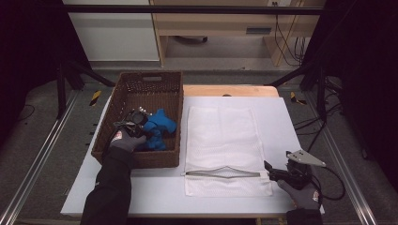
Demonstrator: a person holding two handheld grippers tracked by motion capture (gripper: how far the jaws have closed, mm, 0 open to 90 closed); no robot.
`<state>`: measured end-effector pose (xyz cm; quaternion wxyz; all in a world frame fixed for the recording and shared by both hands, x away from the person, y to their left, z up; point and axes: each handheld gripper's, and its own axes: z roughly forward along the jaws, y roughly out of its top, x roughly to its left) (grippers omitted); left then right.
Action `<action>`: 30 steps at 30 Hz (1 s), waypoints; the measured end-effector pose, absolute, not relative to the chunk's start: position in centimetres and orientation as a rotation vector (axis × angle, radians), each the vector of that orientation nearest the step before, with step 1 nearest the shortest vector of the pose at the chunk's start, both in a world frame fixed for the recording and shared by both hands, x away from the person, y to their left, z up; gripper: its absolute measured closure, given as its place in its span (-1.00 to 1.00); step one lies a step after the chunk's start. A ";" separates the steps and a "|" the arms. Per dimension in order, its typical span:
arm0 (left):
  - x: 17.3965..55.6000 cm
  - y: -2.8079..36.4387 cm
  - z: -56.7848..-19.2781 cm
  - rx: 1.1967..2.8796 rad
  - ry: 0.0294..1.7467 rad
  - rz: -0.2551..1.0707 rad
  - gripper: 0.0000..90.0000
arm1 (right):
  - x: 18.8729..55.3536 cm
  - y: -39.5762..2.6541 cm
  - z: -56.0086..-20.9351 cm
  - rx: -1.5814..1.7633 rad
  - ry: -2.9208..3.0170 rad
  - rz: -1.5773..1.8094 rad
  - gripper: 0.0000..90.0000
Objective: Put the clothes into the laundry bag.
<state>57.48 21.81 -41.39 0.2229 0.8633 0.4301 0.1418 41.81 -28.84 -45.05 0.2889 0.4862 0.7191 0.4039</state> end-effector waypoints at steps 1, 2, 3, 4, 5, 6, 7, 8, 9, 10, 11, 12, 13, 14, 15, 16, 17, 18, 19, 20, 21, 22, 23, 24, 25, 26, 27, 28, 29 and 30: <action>57.4 21.9 -41.2 2.363 1.183 0.411 0.58 | 41.8 -28.8 -45.1 1.304 1.917 1.080 -0.80; 57.3 22.0 -41.1 2.343 1.176 0.422 0.59 | 41.8 -28.9 -45.0 1.306 1.917 1.080 -0.80; 57.2 22.1 -40.9 2.321 1.170 0.435 0.59 | 41.8 -28.9 -45.0 1.309 1.917 1.082 -0.80; 57.1 22.2 -40.7 2.298 1.165 0.451 0.59 | 41.8 -29.0 -45.1 1.305 1.915 1.077 -0.80; 57.0 22.4 -40.4 2.274 1.161 0.467 0.59 | 41.8 -29.0 -45.1 1.304 1.915 1.076 -0.80; 56.9 22.5 -40.2 2.248 1.159 0.477 0.59 | 41.8 -29.0 -45.1 1.310 1.914 1.076 -0.80; 56.9 22.5 -40.1 2.228 1.161 0.488 0.59 | 41.8 -29.0 -45.1 1.310 1.914 1.077 -0.80; 56.8 22.7 -39.8 2.203 1.161 0.504 0.59 | 41.8 -29.0 -45.1 1.307 1.914 1.076 -0.81; 56.8 22.7 -39.8 2.203 1.161 0.504 0.59 | 41.8 -29.0 -45.1 1.307 1.914 1.076 -0.81; 56.7 22.9 -39.5 2.153 1.174 0.511 0.59 | 41.8 -29.0 -45.1 1.302 1.913 1.076 -0.81; 56.7 23.2 -39.3 2.127 1.180 0.513 0.59 | 41.8 -29.0 -45.1 1.302 1.913 1.076 -0.81; 56.7 23.4 -38.9 2.088 1.188 0.513 0.60 | 41.8 -29.0 -45.1 1.304 1.912 1.076 -0.81; 56.6 23.5 -38.8 2.065 1.190 0.515 0.60 | 41.8 -29.0 -45.1 1.302 1.912 1.076 -0.81; 56.6 23.5 -38.8 2.065 1.190 0.515 0.60 | 41.8 -29.0 -45.1 1.302 1.912 1.076 -0.81; 56.5 23.6 -38.5 2.042 1.190 0.525 0.60 | 41.8 -29.0 -45.1 1.301 1.911 1.077 -0.81; 56.4 23.7 -38.4 2.028 1.184 0.531 0.60 | 41.8 -29.0 -45.1 1.296 1.912 1.077 -0.81; 56.4 23.8 -38.3 2.018 1.179 0.537 0.60 | 41.8 -29.0 -45.1 1.297 1.911 1.078 -0.81; 56.3 23.8 -38.2 2.009 1.174 0.554 0.60 | 41.8 -29.0 -45.1 1.301 1.911 1.078 -0.81; 56.1 23.8 -38.1 2.005 1.163 0.579 0.60 | 41.8 -29.1 -45.1 1.301 1.910 1.076 -0.81; 56.0 23.7 -37.9 1.990 1.154 0.596 0.61 | 41.8 -29.1 -45.1 1.301 1.910 1.076 -0.81; 55.9 23.8 -37.8 1.981 1.148 0.610 0.61 | 41.8 -29.1 -45.1 1.303 1.909 1.075 -0.81; 55.8 23.8 -37.6 1.968 1.147 0.617 0.61 | 41.8 -29.1 -45.1 1.306 1.909 1.075 -0.81; 55.8 23.8 -37.6 1.968 1.147 0.617 0.61 | 41.8 -29.1 -45.1 1.306 1.909 1.075 -0.81; 55.7 23.9 -37.0 1.942 1.147 0.624 0.61 | 41.8 -29.1 -45.2 1.307 1.910 1.074 -0.81; 55.7 23.9 -37.0 1.942 1.147 0.624 0.61 | 41.8 -29.1 -45.2 1.307 1.910 1.074 -0.81; 55.5 24.0 -36.4 1.918 1.141 0.631 0.62 | 41.9 -29.0 -45.2 1.301 1.912 1.072 -0.81; 55.4 24.1 -36.1 1.909 1.137 0.630 0.62 | 41.8 -29.0 -45.2 1.300 1.913 1.070 -0.81; 55.2 24.1 -35.7 1.895 1.130 0.630 0.62 | 41.8 -29.0 -45.2 1.300 1.913 1.070 -0.81; 55.2 24.1 -35.7 1.895 1.130 0.630 0.62 | 41.8 -29.0 -45.2 1.300 1.913 1.070 -0.81; 54.9 24.2 -35.0 1.871 1.120 0.637 0.63 | 41.8 -29.1 -45.2 1.303 1.909 1.074 -0.81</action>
